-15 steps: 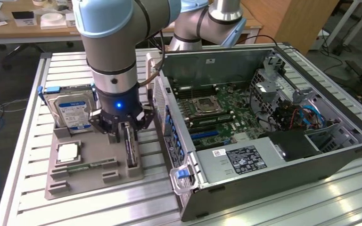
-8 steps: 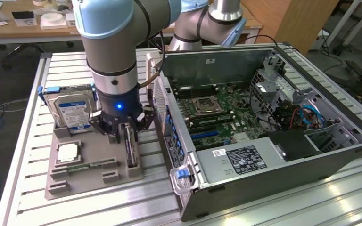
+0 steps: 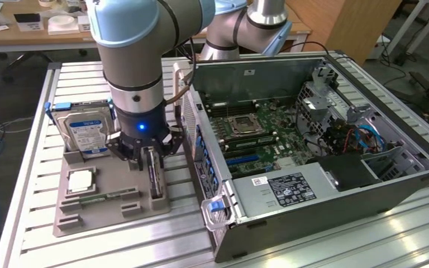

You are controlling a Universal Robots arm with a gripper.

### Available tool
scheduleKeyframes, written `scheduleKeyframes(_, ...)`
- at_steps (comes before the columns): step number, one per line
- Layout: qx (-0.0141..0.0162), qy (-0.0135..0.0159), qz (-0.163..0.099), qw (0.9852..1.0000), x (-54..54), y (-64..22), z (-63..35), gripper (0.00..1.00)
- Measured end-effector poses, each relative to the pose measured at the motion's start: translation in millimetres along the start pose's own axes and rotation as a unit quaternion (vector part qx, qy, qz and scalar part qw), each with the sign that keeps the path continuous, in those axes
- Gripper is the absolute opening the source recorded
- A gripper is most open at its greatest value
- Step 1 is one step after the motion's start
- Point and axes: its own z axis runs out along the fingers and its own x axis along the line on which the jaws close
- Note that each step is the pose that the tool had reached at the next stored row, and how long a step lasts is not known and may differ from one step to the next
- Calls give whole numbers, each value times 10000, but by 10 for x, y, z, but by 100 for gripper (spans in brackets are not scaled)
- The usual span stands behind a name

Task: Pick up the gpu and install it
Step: 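Pick up the gpu and move the gpu toward the slot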

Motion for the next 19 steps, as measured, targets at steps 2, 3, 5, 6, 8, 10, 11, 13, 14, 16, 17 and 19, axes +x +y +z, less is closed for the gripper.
scheduleKeyframes(2,-2,-1,-1,10000,-1,-5,6,47)
scheduleKeyframes(3,-1,-1,-1,10000,-2,-8,8,47)
scheduleKeyframes(5,-1,-1,0,10000,-2,-9,9,47)
scheduleKeyframes(6,0,0,0,10000,-1,-9,8,47)
scheduleKeyframes(8,0,0,0,10000,-1,-9,9,47)
scheduleKeyframes(10,-1,-1,0,10000,-1,-9,9,47)
scheduleKeyframes(11,-1,-1,0,10000,-1,-9,9,47)
scheduleKeyframes(13,-1,0,0,10000,-1,-9,9,47)
scheduleKeyframes(14,-1,-1,0,10000,-1,-9,9,46)
scheduleKeyframes(16,-1,-1,0,10000,-1,-9,9,39)
scheduleKeyframes(17,-1,0,-1,10000,-1,-9,9,39)
scheduleKeyframes(19,-1,-1,-1,10000,-1,-9,9,39)
